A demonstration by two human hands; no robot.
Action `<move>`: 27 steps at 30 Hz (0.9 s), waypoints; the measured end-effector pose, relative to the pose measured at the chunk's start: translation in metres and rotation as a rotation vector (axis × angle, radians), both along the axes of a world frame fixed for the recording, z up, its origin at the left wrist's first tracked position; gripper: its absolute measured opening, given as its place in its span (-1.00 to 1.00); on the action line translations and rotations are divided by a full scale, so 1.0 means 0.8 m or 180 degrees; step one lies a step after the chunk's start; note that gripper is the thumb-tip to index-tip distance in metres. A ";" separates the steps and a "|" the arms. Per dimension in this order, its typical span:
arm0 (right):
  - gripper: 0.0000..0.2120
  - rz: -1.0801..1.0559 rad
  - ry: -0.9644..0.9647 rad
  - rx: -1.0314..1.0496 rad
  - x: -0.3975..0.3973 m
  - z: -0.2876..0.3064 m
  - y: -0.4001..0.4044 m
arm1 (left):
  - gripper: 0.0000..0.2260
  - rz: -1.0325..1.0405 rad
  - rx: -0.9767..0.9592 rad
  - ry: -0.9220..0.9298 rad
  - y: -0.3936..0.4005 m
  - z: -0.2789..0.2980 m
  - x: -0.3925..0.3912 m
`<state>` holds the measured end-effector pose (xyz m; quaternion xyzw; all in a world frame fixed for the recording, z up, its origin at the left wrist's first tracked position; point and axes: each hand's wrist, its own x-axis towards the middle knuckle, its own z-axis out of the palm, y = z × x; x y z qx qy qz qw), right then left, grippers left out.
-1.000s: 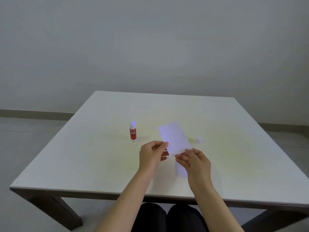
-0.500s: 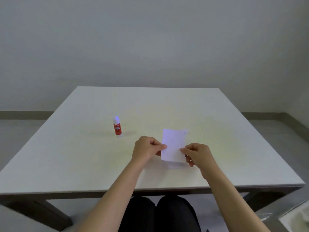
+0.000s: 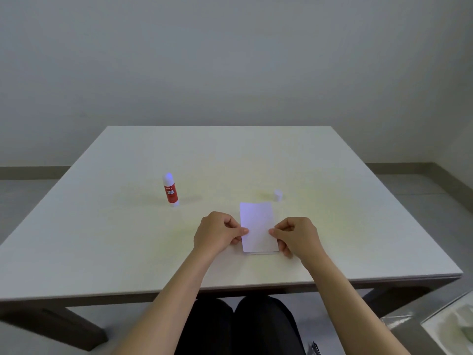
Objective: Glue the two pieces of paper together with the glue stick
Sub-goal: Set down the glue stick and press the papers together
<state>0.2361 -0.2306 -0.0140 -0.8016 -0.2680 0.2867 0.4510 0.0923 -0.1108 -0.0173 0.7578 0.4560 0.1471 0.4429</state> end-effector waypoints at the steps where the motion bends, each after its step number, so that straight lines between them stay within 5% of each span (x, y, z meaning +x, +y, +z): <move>1: -0.88 0.0003 0.0001 -0.0005 0.000 0.000 0.000 | -0.82 -0.0002 -0.0008 0.0002 0.000 0.000 0.000; 27: -0.90 0.0233 -0.0556 -0.0331 -0.007 0.001 0.004 | -0.80 -0.0132 0.0425 0.0420 -0.002 -0.001 0.009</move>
